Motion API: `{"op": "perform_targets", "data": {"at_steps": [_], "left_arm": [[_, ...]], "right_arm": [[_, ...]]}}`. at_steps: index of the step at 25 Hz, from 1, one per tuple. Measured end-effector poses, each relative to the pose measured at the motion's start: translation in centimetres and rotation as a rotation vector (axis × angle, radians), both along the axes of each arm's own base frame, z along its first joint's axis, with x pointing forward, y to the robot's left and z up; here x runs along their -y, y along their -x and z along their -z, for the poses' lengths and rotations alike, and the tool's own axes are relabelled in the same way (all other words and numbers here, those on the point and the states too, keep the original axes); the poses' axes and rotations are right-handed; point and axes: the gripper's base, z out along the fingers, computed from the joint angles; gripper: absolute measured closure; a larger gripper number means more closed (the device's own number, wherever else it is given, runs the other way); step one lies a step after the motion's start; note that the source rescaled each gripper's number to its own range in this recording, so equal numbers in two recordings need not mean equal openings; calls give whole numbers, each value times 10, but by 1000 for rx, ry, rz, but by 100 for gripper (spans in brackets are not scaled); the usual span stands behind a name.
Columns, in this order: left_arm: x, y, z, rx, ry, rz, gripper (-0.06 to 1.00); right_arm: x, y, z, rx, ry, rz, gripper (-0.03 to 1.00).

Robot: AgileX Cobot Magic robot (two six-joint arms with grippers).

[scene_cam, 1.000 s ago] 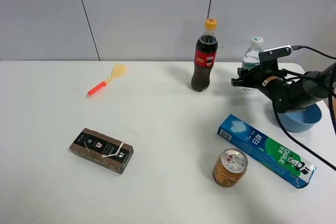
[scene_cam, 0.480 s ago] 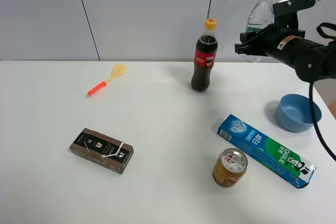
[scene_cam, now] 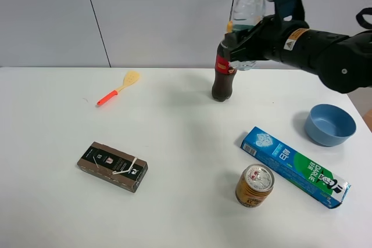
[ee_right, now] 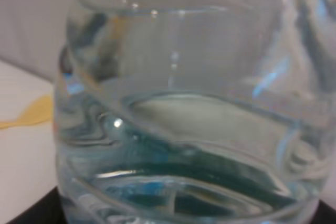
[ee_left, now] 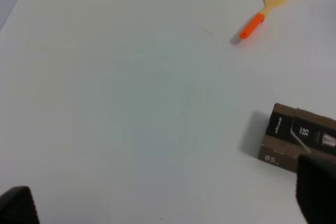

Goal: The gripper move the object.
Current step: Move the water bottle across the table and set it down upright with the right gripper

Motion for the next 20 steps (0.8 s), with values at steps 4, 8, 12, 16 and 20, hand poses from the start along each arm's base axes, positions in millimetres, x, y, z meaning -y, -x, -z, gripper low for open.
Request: {"op": "perform_targets", "data": {"at_steps": [4,8,12,16,20], "left_arm": [[0,0,0,0,0,0,-6],[0,0,0,0,0,0,-6],[0,0,0,0,0,0,-6],[0,0,0,0,0,0,-6],[0,0,0,0,0,0,-6]], "right_arm": [[-35,14,-1,4,1,-116,97],[-70,11,0,7,11,-199,97],[-106,-3,7,-2,-1,-248,97],[-142,-24,13,-11,-41,-275,97],[-175,-44,23,-3,-60,-309,97]]}}
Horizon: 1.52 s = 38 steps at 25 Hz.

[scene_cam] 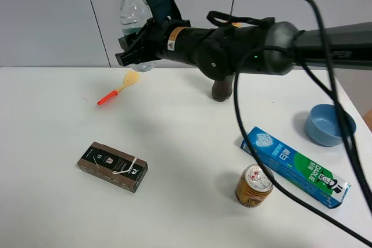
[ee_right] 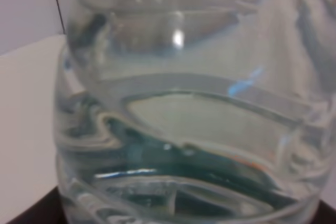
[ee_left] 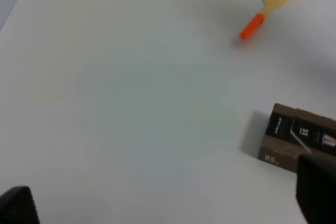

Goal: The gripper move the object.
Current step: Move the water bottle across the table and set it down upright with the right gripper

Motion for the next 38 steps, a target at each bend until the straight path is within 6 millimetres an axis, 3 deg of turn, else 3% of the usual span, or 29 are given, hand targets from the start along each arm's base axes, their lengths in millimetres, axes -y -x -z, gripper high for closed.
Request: {"op": "perform_targets", "data": {"at_steps": [6,10,16,26,38], "left_arm": [[0,0,0,0,0,0,-6],[0,0,0,0,0,0,-6],[0,0,0,0,0,0,-6],[0,0,0,0,0,0,-6],[0,0,0,0,0,0,-6]], "right_arm": [[-36,-7,29,19,50,-72,97],[-46,-4,53,-9,87,-96,97],[-56,1,72,-35,53,-119,97],[-64,2,120,-8,133,-213,97],[-51,-14,150,-53,86,-196,97]]}}
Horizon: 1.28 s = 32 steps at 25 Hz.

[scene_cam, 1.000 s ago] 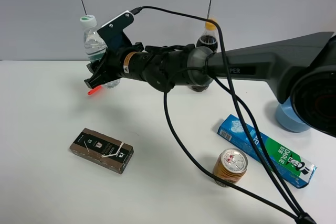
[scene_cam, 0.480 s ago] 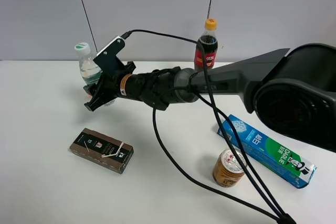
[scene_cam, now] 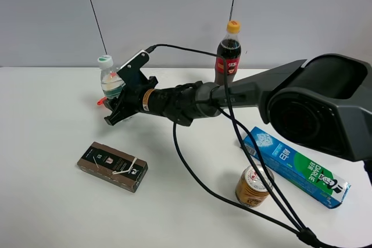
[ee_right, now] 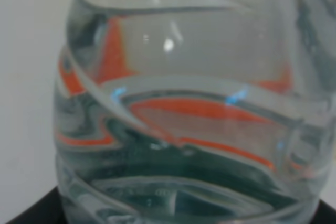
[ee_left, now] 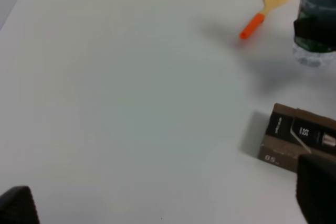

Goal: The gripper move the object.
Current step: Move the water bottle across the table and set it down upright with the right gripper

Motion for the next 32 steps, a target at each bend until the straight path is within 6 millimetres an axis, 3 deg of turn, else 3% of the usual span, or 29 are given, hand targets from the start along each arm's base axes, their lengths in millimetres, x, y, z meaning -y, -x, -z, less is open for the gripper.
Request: {"op": "perform_targets", "data": {"at_steps": [11,32], "left_arm": [[0,0,0,0,0,0,-6],[0,0,0,0,0,0,-6]], "right_arm": [[-2,3,28,-2,7,-43,97],[-1,1,38,23,-42,-65,97]]}}
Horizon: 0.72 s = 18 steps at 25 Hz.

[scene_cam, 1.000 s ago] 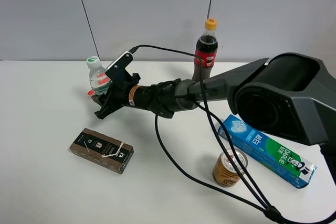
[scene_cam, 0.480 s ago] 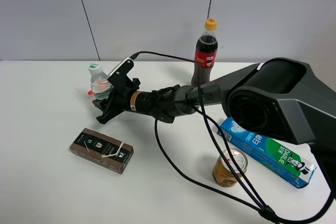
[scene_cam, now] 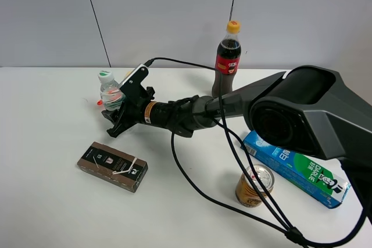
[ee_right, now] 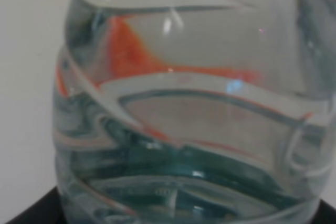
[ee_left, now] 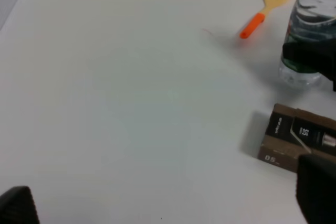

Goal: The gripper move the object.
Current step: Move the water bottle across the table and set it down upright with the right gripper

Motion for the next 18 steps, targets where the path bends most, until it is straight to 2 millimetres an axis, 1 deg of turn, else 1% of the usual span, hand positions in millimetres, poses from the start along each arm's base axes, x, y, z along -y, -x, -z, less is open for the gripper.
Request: {"op": "perform_targets", "data": {"at_steps": [10,11,12,14,15,16,17,18], "left_arm": [[0,0,0,0,0,0,-6],[0,0,0,0,0,0,-6],[0,0,0,0,0,0,-6],[0,0,0,0,0,0,-6],[0,0,0,0,0,0,-6],[0,0,0,0,0,0,-6],[0,0,0,0,0,0,-6],[0,0,0,0,0,0,-6]], "right_arm": [[0,0,0,-6,-3,2,97],[0,0,2,-15,-5,5,91],[0,0,2,-27,-11,10,80],[1,0,2,-55,-21,19,43],[1,0,2,-70,-27,25,27],[1,0,3,-84,-31,28,18],[1,0,3,-96,-30,29,12],[1,1,4,-108,-28,30,8]]}}
